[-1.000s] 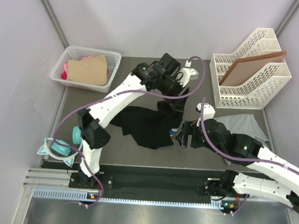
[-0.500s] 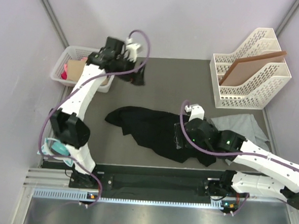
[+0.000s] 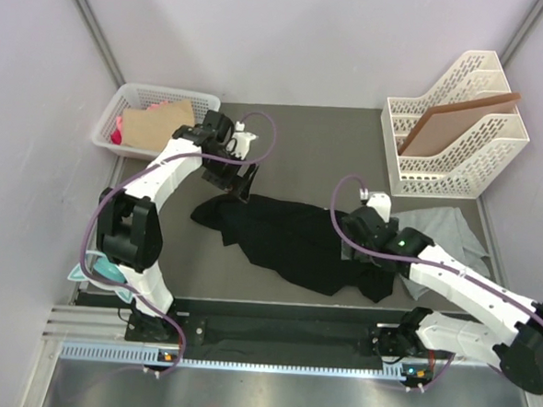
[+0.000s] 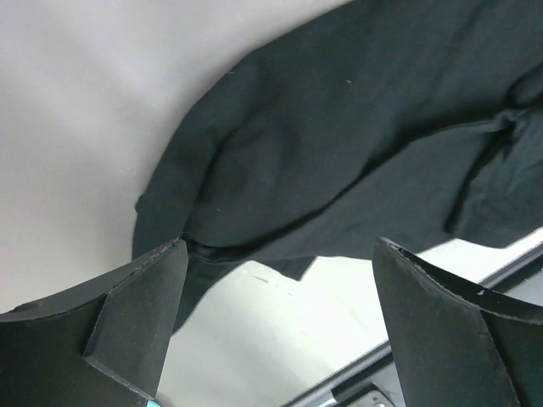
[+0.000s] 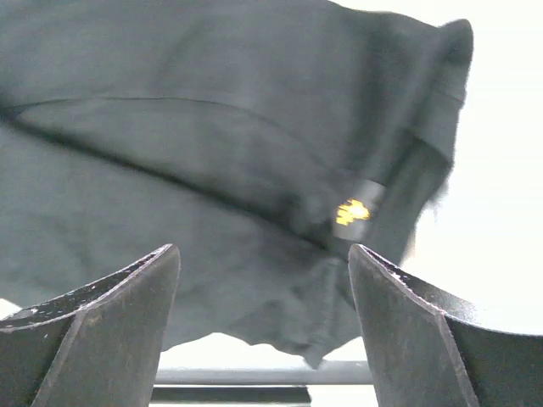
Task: Fold and stack the t-shirts
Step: Flatten out the tshirt
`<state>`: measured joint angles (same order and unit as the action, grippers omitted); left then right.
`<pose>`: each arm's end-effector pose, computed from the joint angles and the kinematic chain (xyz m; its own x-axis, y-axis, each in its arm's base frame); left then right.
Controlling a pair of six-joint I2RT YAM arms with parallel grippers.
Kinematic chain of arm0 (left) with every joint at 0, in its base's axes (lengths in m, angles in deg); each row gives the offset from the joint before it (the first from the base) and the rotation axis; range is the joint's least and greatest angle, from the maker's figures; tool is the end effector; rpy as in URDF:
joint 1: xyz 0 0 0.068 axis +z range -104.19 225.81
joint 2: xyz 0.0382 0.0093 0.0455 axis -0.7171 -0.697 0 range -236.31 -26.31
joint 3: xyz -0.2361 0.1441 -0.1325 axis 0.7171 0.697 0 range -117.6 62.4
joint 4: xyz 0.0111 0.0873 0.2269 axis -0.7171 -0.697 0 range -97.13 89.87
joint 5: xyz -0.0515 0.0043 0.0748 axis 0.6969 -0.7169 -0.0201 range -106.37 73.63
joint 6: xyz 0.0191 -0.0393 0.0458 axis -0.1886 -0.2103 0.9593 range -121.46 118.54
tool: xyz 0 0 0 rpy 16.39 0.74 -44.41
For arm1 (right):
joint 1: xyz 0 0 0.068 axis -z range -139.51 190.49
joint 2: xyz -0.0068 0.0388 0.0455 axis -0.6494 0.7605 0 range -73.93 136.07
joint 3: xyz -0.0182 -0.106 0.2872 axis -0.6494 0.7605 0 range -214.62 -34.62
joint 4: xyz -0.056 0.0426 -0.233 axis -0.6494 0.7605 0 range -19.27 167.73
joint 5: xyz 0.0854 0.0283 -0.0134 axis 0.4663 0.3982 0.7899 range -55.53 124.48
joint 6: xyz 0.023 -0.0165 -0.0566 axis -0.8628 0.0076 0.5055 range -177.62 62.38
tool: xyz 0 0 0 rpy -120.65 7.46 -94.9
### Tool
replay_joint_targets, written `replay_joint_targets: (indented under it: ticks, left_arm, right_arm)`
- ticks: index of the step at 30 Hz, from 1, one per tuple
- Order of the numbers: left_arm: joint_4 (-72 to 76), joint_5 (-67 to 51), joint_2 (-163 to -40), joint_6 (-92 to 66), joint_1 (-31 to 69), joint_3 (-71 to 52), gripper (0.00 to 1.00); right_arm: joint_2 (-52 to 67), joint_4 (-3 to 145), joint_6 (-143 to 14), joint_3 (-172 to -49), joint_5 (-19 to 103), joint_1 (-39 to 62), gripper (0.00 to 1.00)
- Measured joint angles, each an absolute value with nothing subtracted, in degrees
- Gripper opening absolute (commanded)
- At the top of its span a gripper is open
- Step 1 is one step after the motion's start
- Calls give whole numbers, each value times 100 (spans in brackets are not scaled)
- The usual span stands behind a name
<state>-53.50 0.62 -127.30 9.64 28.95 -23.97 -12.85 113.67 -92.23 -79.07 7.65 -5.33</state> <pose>0.3360 -0.1168 0.2962 -0.7970 0.4341 -0.4200 0.5460 0.8151 -0.1936 0.1330 0.1054 0.2668 -0.7676 -0.0628 -0.6379 -0.0545 0.9980 -0.0327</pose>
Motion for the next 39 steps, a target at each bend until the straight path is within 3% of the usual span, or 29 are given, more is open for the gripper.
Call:
replay_joint_targets:
  ticks: [4, 12, 30, 33, 39]
  left_arm:
    - [-5096, 47, -12730, 1073, 3011, -2132, 94]
    - [-4814, -53, -12750, 1204, 3409, -1512, 93]
    - [-4427, -75, -13270, 1195, 3448, -1850, 92]
    - [-4388, -73, -13299, 1195, 3446, -1846, 93]
    - [-4303, -84, -13366, 1204, 3446, -1772, 92]
  right_arm:
    - [-1525, 11627, -9451, -7881, 778, -225, 74]
    - [-1429, 11710, -10063, -7844, 1022, -81, 75]
    - [-203, 10674, -9818, -7754, 1326, 1386, 64]
    - [-13, 10458, -9807, -7658, 1451, 1458, 60]
    - [391, 10154, -9781, -7586, 1643, 1482, 37]
